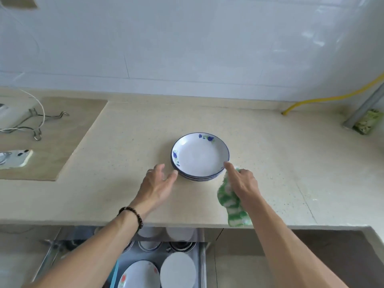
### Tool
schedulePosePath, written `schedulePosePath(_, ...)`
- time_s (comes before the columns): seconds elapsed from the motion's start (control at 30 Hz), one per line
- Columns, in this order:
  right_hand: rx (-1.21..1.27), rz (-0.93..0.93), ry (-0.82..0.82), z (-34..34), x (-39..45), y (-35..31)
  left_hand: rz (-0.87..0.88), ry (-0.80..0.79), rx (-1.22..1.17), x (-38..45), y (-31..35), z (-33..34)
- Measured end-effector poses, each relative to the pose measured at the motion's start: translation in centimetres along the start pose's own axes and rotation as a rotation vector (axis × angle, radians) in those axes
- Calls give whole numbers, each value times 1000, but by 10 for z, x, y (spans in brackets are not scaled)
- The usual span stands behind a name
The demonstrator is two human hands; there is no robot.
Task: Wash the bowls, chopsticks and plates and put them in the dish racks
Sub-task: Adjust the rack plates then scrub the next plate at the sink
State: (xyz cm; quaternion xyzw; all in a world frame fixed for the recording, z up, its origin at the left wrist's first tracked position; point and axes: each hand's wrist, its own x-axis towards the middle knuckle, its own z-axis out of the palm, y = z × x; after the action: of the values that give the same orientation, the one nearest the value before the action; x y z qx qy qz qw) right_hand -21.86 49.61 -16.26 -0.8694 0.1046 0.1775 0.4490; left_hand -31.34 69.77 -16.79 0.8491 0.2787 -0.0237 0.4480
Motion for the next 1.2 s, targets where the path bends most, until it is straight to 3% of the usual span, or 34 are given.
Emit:
schedulePosePath(0.3, -146, -42, -130, -10, 105, -22, -237, 157, -36, 62, 24, 49)
schedulePosePath(0.73, -241, -128, -231, -7, 133, -20, -312, 286, -59, 74, 30, 64)
schedulePosePath(0.97, -82, -109, -221, -30, 118, -21, -213, 270, -132, 61, 55, 50)
schedulePosePath(1.2, 215, -97, -134, -104, 68, -23, -114, 182, -305, 13, 118, 44)
